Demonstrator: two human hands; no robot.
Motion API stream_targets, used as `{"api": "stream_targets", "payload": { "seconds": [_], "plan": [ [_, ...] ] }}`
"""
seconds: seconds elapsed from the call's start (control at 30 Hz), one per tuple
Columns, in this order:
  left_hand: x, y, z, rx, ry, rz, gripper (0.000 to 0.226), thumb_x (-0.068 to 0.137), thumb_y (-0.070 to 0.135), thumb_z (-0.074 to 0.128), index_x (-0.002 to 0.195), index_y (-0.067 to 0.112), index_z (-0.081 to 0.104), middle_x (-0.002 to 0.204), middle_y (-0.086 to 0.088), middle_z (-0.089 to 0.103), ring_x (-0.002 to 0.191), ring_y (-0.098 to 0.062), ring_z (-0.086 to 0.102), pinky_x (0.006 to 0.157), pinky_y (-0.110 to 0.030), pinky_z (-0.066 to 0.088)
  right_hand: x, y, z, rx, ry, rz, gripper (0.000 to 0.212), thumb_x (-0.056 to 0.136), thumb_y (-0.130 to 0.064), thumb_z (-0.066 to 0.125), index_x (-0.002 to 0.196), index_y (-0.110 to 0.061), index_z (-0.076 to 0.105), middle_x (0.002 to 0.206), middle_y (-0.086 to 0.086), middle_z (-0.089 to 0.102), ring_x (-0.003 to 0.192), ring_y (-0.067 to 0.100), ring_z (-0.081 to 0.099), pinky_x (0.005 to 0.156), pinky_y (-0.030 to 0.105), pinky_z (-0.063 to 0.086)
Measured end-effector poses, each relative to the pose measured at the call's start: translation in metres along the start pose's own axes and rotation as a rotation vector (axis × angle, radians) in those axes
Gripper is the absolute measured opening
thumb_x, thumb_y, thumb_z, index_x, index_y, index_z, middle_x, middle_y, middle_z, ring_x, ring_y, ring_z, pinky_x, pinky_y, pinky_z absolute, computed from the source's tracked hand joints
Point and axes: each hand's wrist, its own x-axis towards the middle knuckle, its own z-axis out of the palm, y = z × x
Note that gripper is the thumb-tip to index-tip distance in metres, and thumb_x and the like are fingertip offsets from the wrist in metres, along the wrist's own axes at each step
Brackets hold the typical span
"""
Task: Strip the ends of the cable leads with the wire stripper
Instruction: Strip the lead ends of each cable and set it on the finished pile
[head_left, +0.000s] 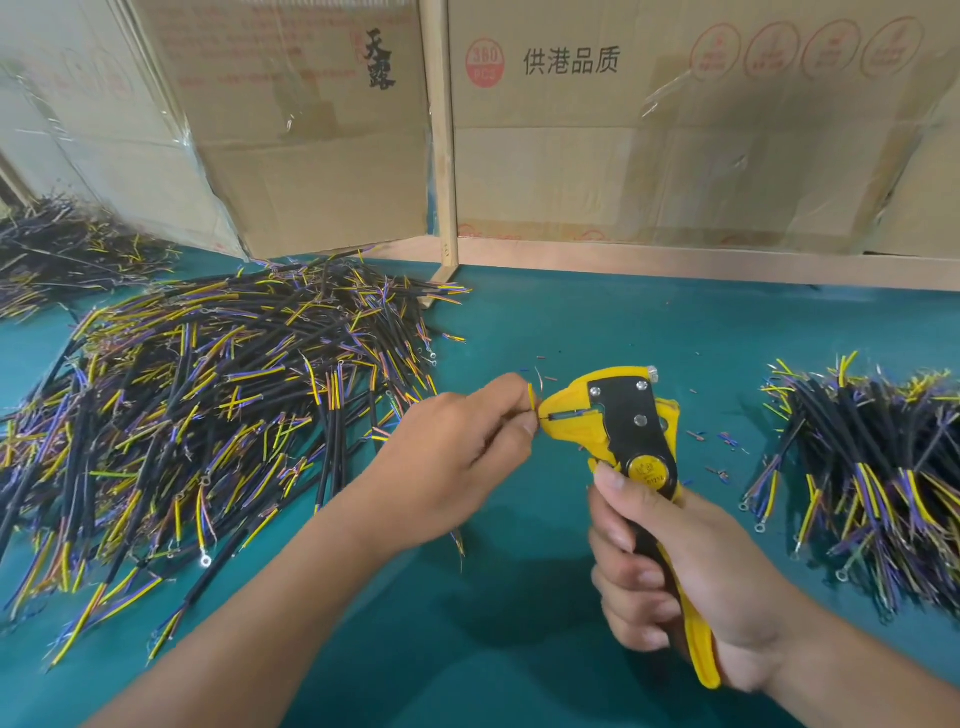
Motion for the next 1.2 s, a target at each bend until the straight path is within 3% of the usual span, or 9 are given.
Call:
{"api": "stream_targets", "payload": {
  "seconds": [0.27, 0.47, 0.67, 0.73, 0.87, 0.93, 1.0, 1.07, 1.2],
  "plan": [
    [0.000, -0.009, -0.014, -0.320, -0.120, -0.004, 0.028, 0.092, 0.033, 0.045, 0.076, 0.010, 0.047, 0.065, -0.012, 0.035, 0.061, -0.025, 0.027, 0.055, -0.036, 0.027, -0.005, -0.005, -0.001, -0.041, -0.053, 0.036, 0.050, 0.074, -0.052, 0.075, 0.067, -0.011, 0.048, 0.055, 0.005, 0.028, 0.039, 0.015, 0.024, 0.042, 0.022, 0.031],
    [0.000, -0.012, -0.023, -0.386, -0.181, -0.020, 0.036, 0.091, 0.033, 0.046, 0.082, -0.001, 0.055, 0.068, -0.013, 0.034, 0.064, -0.025, 0.027, 0.057, -0.039, 0.026, -0.005, -0.003, 0.002, -0.107, -0.022, 0.017, 0.048, 0.069, -0.050, 0.076, 0.066, -0.011, 0.049, 0.055, 0.006, 0.029, 0.041, 0.016, 0.024, 0.044, 0.024, 0.029],
    [-0.002, -0.017, -0.026, -0.419, -0.233, -0.023, 0.026, 0.093, 0.026, 0.048, 0.082, 0.004, 0.059, 0.067, 0.011, 0.034, 0.062, -0.009, 0.028, 0.056, -0.024, 0.026, -0.006, -0.001, 0.005, -0.131, -0.033, 0.012, 0.042, 0.066, -0.042, 0.075, 0.064, -0.010, 0.049, 0.054, 0.007, 0.030, 0.040, 0.016, 0.024, 0.044, 0.025, 0.029],
    [-0.003, -0.024, -0.036, -0.445, -0.159, -0.041, 0.019, 0.093, 0.017, 0.050, 0.077, 0.009, 0.057, 0.066, 0.013, 0.035, 0.059, -0.004, 0.028, 0.055, -0.017, 0.027, -0.006, -0.006, 0.000, -0.055, 0.006, -0.051, 0.039, 0.063, -0.036, 0.077, 0.060, -0.011, 0.047, 0.051, 0.005, 0.028, 0.037, 0.014, 0.024, 0.041, 0.023, 0.030],
    [-0.004, -0.047, -0.064, -0.626, 0.278, -0.243, 0.017, 0.078, 0.028, 0.052, 0.063, 0.020, 0.053, 0.052, 0.007, 0.031, 0.048, -0.011, 0.021, 0.048, -0.030, 0.013, -0.009, -0.035, -0.021, 0.106, 0.070, -0.222, 0.053, 0.053, -0.036, 0.091, 0.061, -0.013, 0.044, 0.051, 0.000, 0.027, 0.036, 0.013, 0.026, 0.036, 0.025, 0.032],
    [0.000, -0.042, -0.053, -0.566, 0.203, -0.178, 0.019, 0.084, 0.025, 0.050, 0.066, 0.022, 0.053, 0.053, 0.010, 0.033, 0.049, -0.008, 0.023, 0.046, -0.024, 0.019, -0.005, -0.032, -0.025, 0.137, -0.010, -0.205, 0.050, 0.059, -0.037, 0.091, 0.069, -0.009, 0.050, 0.057, 0.005, 0.034, 0.043, 0.018, 0.035, 0.042, 0.034, 0.041],
    [0.002, -0.034, -0.038, -0.524, 0.083, -0.135, 0.022, 0.089, 0.030, 0.047, 0.068, 0.026, 0.052, 0.057, 0.012, 0.033, 0.052, -0.005, 0.025, 0.048, -0.017, 0.024, 0.003, -0.015, -0.028, 0.167, -0.098, -0.151, 0.039, 0.071, -0.034, 0.087, 0.083, -0.007, 0.061, 0.068, 0.012, 0.044, 0.058, 0.027, 0.047, 0.061, 0.044, 0.051],
    [0.003, -0.033, -0.034, -0.510, 0.040, -0.132, 0.024, 0.092, 0.034, 0.045, 0.069, 0.027, 0.049, 0.060, 0.011, 0.033, 0.055, -0.007, 0.025, 0.051, -0.018, 0.025, 0.013, -0.001, -0.036, 0.176, -0.167, -0.119, 0.033, 0.083, -0.032, 0.079, 0.097, -0.005, 0.065, 0.078, 0.016, 0.051, 0.070, 0.033, 0.053, 0.076, 0.051, 0.051],
    [0.002, -0.037, -0.033, -0.483, 0.024, -0.140, 0.027, 0.097, 0.023, 0.046, 0.071, 0.020, 0.046, 0.061, 0.012, 0.034, 0.055, -0.005, 0.027, 0.053, -0.015, 0.027, 0.026, 0.011, -0.051, 0.269, -0.237, -0.072, 0.029, 0.097, -0.031, 0.063, 0.107, -0.003, 0.064, 0.086, 0.016, 0.058, 0.078, 0.035, 0.058, 0.085, 0.056, 0.048]
  ]
}}
